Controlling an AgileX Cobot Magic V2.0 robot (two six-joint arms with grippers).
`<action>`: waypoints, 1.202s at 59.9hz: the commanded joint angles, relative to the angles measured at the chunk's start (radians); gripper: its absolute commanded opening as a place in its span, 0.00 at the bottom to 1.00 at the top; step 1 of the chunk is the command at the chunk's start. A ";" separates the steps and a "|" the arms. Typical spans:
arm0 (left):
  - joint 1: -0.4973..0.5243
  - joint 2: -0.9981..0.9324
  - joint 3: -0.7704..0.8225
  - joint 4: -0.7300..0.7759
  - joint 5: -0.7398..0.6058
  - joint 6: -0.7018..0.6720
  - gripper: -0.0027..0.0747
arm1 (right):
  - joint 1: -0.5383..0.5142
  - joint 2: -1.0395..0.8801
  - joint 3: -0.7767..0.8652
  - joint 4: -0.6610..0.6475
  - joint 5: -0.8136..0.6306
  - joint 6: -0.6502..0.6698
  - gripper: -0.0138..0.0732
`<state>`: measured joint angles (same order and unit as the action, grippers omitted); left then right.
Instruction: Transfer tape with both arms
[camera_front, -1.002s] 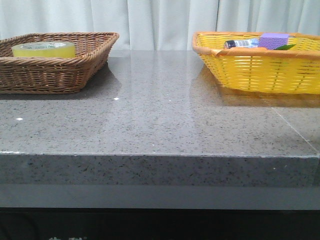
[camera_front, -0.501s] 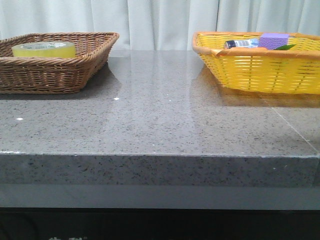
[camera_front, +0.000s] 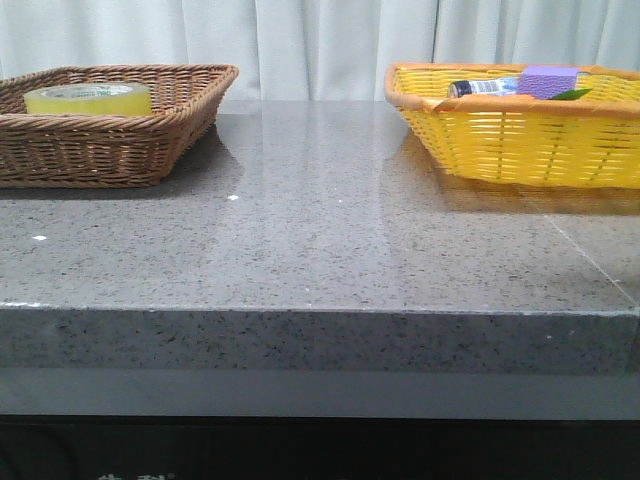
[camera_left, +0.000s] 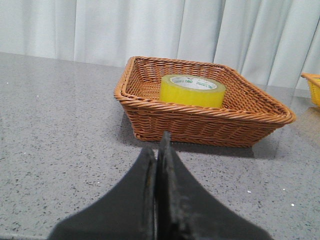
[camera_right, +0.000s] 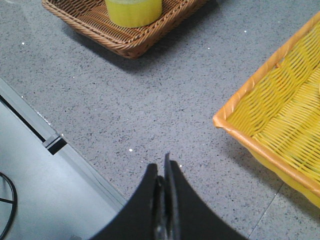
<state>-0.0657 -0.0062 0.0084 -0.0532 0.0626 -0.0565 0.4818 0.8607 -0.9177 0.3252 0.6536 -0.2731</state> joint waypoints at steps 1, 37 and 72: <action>0.003 -0.018 0.040 -0.008 -0.084 -0.011 0.01 | -0.005 -0.002 -0.026 0.009 -0.063 -0.005 0.08; 0.003 -0.018 0.040 -0.008 -0.084 -0.011 0.01 | -0.305 -0.371 0.308 -0.015 -0.399 -0.013 0.08; 0.003 -0.018 0.040 -0.008 -0.084 -0.011 0.01 | -0.490 -0.879 0.891 0.059 -0.679 -0.013 0.08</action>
<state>-0.0657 -0.0062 0.0084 -0.0536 0.0608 -0.0565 -0.0099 0.0023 -0.0320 0.3727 0.1018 -0.2772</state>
